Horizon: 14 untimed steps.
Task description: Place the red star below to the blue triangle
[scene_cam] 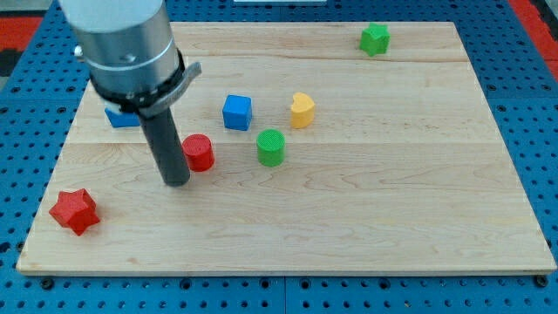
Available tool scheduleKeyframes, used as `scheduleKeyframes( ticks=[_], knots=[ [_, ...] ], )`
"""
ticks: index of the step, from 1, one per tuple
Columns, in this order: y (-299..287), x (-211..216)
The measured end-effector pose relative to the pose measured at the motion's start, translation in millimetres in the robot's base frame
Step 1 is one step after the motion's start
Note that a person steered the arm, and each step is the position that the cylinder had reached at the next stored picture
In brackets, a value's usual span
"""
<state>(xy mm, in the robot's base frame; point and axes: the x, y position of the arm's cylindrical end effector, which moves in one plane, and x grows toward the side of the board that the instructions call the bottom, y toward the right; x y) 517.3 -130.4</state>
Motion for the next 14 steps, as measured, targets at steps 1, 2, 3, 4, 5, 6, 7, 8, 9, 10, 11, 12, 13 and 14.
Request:
scheduleKeyframes(
  ticks=[1,2,3,4,5,6,7,8,9,10,11,12,13,14],
  knots=[
    [-24,55],
    [-78,59],
    [-105,55],
    [-100,25],
    [-79,18],
    [-89,73],
    [-164,84],
    [-162,48],
    [-139,18],
    [-118,-7],
    [-97,-32],
    [-92,-56],
    [-108,-59],
    [-162,-37]
  ],
)
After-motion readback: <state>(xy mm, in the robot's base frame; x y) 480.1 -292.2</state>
